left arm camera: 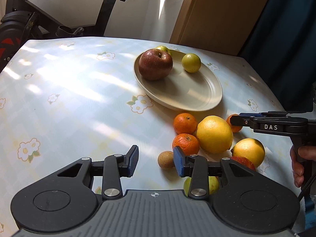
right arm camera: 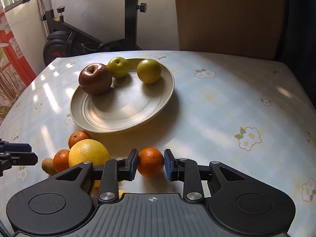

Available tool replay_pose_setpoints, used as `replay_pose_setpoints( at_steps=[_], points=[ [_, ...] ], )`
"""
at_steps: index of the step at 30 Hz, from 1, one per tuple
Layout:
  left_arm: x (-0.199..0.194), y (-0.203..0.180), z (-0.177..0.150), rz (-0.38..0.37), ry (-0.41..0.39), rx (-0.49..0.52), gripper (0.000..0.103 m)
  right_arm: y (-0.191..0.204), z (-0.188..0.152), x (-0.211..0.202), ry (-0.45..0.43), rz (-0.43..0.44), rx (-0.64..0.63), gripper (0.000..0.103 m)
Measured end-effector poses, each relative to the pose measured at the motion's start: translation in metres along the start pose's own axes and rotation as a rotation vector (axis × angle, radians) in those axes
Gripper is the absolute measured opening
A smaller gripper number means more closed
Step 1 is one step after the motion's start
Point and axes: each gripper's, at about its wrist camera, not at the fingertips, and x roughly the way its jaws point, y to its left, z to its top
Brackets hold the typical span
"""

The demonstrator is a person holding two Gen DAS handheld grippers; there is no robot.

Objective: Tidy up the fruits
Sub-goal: 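Reach the right tool to an orange while the left tool approaches a kiwi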

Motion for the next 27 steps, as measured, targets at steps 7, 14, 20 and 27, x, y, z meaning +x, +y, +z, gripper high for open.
replay_pose_setpoints(
  at_steps=[7,14,20,27],
  points=[
    [0.010,0.002,-0.003,-0.066,0.036,-0.036,0.034,0.000,-0.003,-0.002,-0.003,0.000,-0.001,0.026],
    [0.021,-0.004,-0.004,-0.058,0.068,0.003,0.034,-0.003,-0.004,-0.002,-0.004,0.011,0.026,0.026],
    [0.029,-0.009,-0.001,-0.055,0.071,0.027,0.034,-0.006,-0.005,-0.002,-0.004,0.019,0.042,0.027],
    [0.030,-0.009,-0.004,-0.040,0.058,0.047,0.030,-0.006,-0.006,-0.001,0.002,0.031,0.053,0.028]
  ],
)
